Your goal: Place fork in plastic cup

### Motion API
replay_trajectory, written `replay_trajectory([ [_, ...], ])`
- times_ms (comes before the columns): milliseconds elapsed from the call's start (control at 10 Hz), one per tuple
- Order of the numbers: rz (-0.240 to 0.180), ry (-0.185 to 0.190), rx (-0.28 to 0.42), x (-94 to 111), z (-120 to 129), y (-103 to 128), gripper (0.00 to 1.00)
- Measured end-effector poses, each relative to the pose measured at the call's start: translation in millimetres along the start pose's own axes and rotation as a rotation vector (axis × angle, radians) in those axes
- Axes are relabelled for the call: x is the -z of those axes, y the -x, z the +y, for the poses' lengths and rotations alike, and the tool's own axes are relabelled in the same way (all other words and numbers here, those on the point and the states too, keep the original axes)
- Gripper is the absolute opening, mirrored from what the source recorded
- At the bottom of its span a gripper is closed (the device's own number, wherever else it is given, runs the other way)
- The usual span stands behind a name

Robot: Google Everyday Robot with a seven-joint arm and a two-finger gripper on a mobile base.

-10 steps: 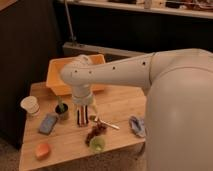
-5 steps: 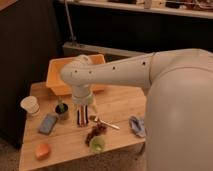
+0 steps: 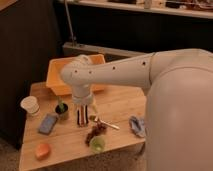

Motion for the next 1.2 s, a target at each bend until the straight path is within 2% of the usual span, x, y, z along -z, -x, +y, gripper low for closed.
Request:
replay_trajectory([
  [900,0.001,0.000,0.002,-1,-1,0,0.65],
  [1000,-0.013,0.017,0.020,-3,-3,2,0.65],
  [1100,-0.045,0.066,0.092,-8,-12,5,0.65],
  [1200,-0.080,0.095,0.156,-12,-25,13,0.65],
])
